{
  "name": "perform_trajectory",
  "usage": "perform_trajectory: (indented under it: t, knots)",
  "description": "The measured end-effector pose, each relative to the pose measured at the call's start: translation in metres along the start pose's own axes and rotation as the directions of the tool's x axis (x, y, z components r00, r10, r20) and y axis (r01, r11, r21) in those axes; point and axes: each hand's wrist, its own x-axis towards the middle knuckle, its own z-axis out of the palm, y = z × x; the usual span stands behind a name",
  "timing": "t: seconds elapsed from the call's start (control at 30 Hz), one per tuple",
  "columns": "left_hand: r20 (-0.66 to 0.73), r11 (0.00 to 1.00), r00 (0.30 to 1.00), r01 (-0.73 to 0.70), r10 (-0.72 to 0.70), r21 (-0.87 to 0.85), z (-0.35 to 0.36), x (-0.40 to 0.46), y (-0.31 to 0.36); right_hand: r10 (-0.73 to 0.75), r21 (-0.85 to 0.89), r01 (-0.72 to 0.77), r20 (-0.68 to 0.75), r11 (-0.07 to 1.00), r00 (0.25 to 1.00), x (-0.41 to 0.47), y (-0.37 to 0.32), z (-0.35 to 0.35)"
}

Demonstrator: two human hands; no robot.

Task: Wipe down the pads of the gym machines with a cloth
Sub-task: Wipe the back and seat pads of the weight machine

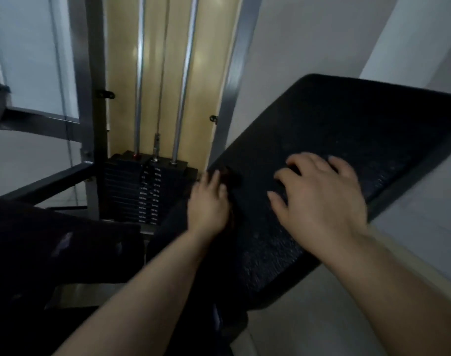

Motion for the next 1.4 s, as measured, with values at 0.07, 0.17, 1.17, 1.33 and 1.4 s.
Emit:
perform_trajectory:
  t: [0.07,0.17,1.17,1.33,1.4]
  knots:
    - [-0.015,0.999,1.0,0.022,-0.022,-0.032,0.001,0.013,-0.006,0.015,-0.001,-0.015,0.011,1.0,1.0,-0.002,-0.001,0.001]
    - [-0.025,1.0,1.0,-0.004,0.003,-0.022,-0.001,-0.039,0.001,0.018,0.01,-0.018,0.013,1.0,1.0,-0.003,-0.002,-0.001]
    - [0.04,0.977,0.984,0.166,-0.173,0.131,0.0,-0.02,0.022,-0.021,0.013,0.022,-0.102,1.0,0.995,-0.002,-0.002,0.005]
    - [-0.029,0.967,0.97,0.245,-0.243,0.073,0.006,0.036,-0.001,0.001,0.042,0.003,-0.092,0.999,0.996,-0.004,-0.001,0.005]
    - [-0.019,0.976,0.98,0.199,-0.198,0.094,0.006,0.013,0.003,0.004,0.054,0.001,-0.082,0.999,0.997,-0.005,-0.003,0.005]
